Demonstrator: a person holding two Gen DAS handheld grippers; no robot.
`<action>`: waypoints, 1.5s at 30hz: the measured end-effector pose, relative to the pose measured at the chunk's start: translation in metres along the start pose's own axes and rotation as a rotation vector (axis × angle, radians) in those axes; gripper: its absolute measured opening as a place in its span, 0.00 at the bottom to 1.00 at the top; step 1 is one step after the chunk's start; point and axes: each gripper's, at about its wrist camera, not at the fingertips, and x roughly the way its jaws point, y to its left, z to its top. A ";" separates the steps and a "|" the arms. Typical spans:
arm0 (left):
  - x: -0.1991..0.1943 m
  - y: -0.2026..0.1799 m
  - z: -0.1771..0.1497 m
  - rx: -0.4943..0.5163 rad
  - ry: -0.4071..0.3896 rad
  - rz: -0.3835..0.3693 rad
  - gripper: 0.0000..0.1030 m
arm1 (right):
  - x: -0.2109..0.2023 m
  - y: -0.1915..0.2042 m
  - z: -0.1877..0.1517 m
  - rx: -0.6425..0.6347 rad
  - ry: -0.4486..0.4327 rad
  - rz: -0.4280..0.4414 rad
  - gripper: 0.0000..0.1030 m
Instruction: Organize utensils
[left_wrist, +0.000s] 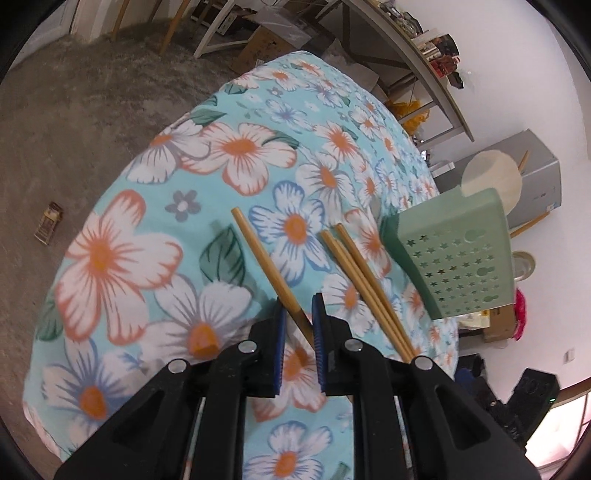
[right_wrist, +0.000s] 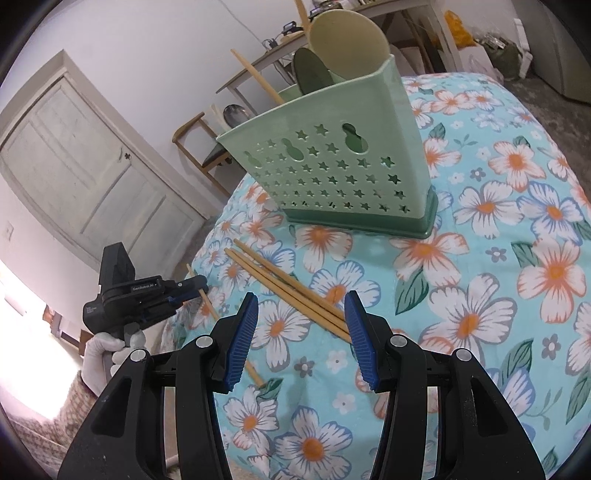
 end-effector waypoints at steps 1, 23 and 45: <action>0.001 -0.002 0.000 0.008 -0.004 0.009 0.13 | 0.000 0.001 0.001 -0.009 0.001 -0.004 0.46; 0.011 -0.008 -0.003 0.073 -0.059 0.014 0.13 | 0.117 0.072 0.041 -0.486 0.265 -0.038 0.15; 0.012 -0.003 0.001 0.070 -0.045 -0.043 0.13 | 0.189 0.114 0.058 -0.695 0.453 -0.082 0.12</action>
